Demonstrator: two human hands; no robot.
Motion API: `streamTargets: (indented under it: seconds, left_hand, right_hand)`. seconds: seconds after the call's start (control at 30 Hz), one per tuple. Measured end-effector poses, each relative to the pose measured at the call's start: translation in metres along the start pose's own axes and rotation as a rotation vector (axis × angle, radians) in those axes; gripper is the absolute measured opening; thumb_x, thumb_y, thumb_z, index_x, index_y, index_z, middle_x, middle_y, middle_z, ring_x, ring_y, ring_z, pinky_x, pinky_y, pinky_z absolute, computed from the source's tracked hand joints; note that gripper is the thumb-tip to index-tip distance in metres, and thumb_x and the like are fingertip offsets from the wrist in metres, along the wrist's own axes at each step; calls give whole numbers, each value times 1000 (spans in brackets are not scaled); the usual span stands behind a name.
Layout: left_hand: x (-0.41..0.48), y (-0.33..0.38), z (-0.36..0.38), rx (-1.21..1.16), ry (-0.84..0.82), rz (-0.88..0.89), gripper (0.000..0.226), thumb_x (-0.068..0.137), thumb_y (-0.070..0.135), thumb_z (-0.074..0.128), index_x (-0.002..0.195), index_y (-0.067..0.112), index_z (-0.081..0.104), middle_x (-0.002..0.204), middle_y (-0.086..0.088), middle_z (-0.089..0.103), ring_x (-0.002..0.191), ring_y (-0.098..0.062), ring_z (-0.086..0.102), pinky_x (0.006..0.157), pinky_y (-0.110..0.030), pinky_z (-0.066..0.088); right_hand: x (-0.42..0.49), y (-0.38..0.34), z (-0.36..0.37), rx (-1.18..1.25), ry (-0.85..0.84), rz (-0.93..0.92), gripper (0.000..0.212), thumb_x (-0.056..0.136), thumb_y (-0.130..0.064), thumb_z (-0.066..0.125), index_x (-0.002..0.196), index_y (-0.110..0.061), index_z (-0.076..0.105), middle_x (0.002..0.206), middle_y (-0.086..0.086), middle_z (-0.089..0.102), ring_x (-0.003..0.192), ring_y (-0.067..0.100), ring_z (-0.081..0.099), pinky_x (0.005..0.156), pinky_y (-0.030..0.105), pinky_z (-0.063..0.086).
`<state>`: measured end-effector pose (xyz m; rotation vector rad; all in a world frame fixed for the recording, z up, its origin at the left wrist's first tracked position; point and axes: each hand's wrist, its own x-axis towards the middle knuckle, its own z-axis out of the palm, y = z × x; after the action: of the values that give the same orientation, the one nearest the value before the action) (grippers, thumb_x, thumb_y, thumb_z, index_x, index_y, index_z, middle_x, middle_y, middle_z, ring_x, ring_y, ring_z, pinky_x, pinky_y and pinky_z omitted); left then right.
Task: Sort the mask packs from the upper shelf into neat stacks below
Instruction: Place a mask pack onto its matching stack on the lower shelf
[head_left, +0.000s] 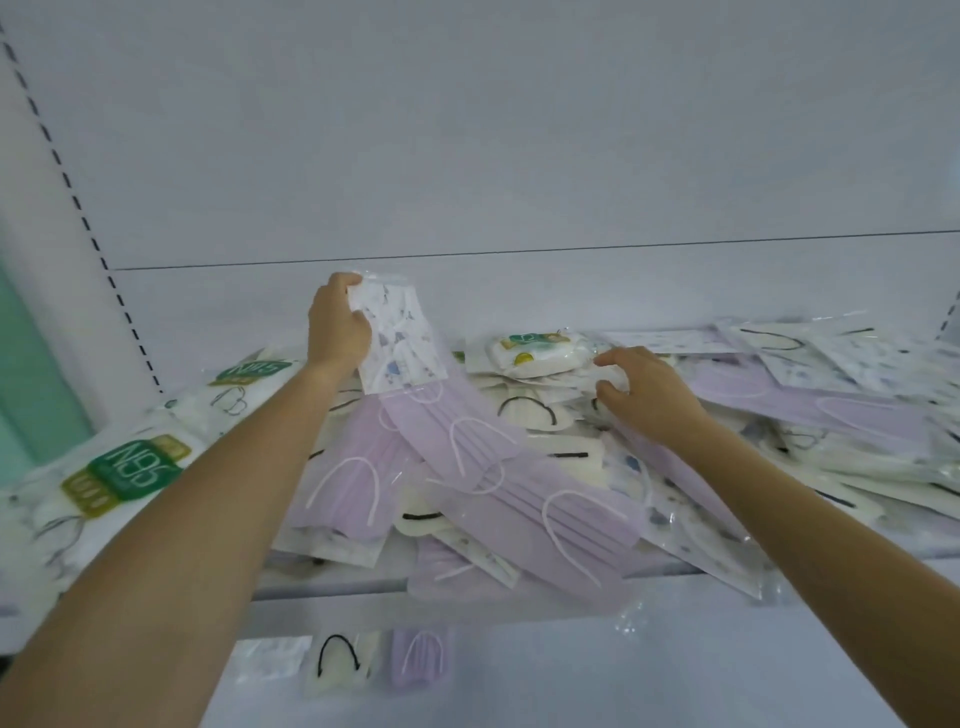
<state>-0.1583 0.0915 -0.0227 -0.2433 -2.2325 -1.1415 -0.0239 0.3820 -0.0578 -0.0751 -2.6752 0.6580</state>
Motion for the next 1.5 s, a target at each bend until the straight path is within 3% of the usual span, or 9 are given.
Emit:
streamTargets:
  seconds: [0.33, 0.47, 0.57, 0.67, 0.87, 1.03, 1.17, 1.3, 1.5]
  left_hand:
    - [-14, 15, -2, 285, 78, 122, 61, 85, -13, 40, 144, 4, 34, 154, -7, 26, 142, -21, 25, 112, -28, 22]
    - [-29, 46, 2, 135, 216, 119, 62, 82, -14, 40, 142, 4, 36, 151, -10, 28, 139, -19, 27, 96, 2, 19]
    - [-37, 65, 1, -39, 240, -9, 49, 80, -6, 48, 126, 9, 54, 131, -10, 50, 120, -28, 48, 97, -15, 38]
    - [-56, 79, 1, -91, 154, -156, 41, 83, -1, 52, 121, 10, 59, 127, -7, 56, 105, -20, 56, 78, -11, 44]
    - [-114, 85, 7, -59, -262, -398, 44, 86, 10, 63, 128, 14, 53, 133, -7, 51, 120, -22, 50, 100, -34, 44]
    - [-147, 92, 9, -61, -283, -368, 57, 84, 7, 67, 137, 14, 45, 136, -3, 47, 125, -17, 45, 102, -31, 41]
    - [-159, 93, -3, -70, -299, -339, 54, 83, 3, 66, 133, 15, 48, 133, -6, 50, 123, -22, 49, 104, -40, 42]
    - [-169, 92, -12, -58, -300, -305, 50, 85, -1, 59, 130, 16, 50, 133, -5, 50, 123, -20, 48, 105, -41, 41]
    - [-198, 99, -22, -102, -331, -328, 47, 91, 8, 55, 135, 18, 46, 134, 2, 46, 112, -11, 53, 93, -23, 43]
  right_hand:
    - [4, 12, -7, -109, -215, -119, 54, 90, -22, 52, 141, -24, 37, 151, -4, 25, 134, 17, 33, 101, 29, 32]
    - [5, 14, -6, -70, -148, -175, 33, 95, -21, 46, 125, -23, 59, 149, -2, 27, 123, 21, 47, 98, 31, 37]
    - [2, 21, -6, 39, -93, -185, 29, 95, -23, 47, 117, -21, 65, 149, -4, 29, 123, 19, 48, 96, 28, 36]
    - [-5, 32, -10, 151, -89, -225, 23, 93, -25, 53, 111, -24, 68, 148, -5, 31, 127, 15, 43, 99, 23, 31]
    - [-20, 39, -19, 154, -239, -317, 12, 84, -27, 64, 92, -34, 69, 151, -3, 29, 142, 21, 17, 116, 36, 11]
    - [-41, 39, -30, 98, -478, -385, 9, 81, -40, 68, 83, -31, 67, 156, -3, 18, 145, 19, 2, 116, 43, -5]
    - [-51, 39, -36, 204, -580, -320, 29, 82, -48, 62, 103, -29, 67, 147, -8, 37, 138, 9, 24, 116, 47, 5]
    - [-65, 37, -27, -81, -457, -374, 69, 81, -50, 63, 141, -31, 35, 145, -7, 39, 135, 15, 32, 115, 42, 10]
    - [-99, 24, -26, -133, -239, -425, 31, 92, -35, 52, 120, -26, 63, 125, -4, 61, 118, 18, 51, 105, 30, 27]
